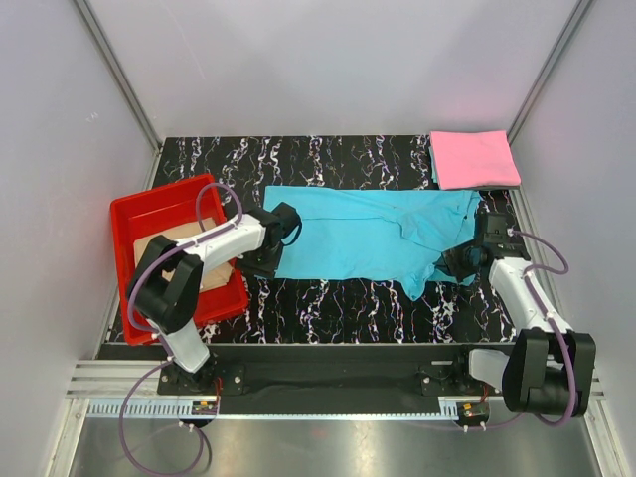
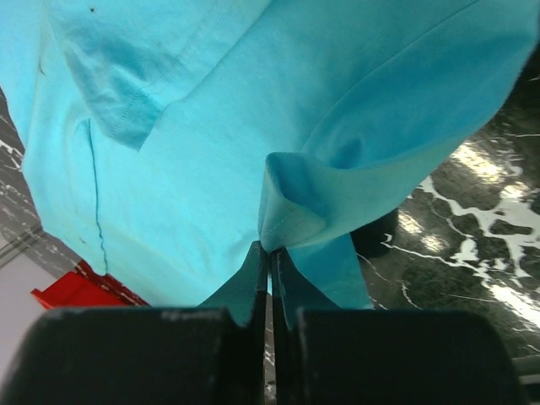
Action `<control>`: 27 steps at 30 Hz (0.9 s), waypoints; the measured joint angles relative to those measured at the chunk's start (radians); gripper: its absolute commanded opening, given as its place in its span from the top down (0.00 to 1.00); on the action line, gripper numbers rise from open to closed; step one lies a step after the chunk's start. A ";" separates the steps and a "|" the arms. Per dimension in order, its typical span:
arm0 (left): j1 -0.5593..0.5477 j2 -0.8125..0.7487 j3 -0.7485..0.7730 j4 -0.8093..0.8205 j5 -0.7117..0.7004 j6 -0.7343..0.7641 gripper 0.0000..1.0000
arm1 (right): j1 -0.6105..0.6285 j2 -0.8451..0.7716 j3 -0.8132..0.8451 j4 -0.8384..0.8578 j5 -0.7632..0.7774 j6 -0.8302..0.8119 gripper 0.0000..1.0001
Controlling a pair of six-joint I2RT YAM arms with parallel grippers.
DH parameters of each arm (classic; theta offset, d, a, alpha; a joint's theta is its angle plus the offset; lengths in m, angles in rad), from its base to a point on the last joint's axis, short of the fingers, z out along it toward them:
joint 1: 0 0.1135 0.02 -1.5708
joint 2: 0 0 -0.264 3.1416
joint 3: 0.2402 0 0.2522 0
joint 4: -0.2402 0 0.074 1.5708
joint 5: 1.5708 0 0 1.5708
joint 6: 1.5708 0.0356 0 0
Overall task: Fold and stack the t-shirts
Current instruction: Fold the tshirt
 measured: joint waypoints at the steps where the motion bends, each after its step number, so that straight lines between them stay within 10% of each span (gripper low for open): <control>1: -0.002 0.000 0.000 0.000 0.000 0.000 0.52 | -0.001 -0.012 0.001 -0.013 0.014 -0.007 1.00; 27: -0.019 0.069 -0.035 0.059 0.010 0.000 0.62 | -0.003 -0.258 0.078 -0.229 0.173 -0.064 1.00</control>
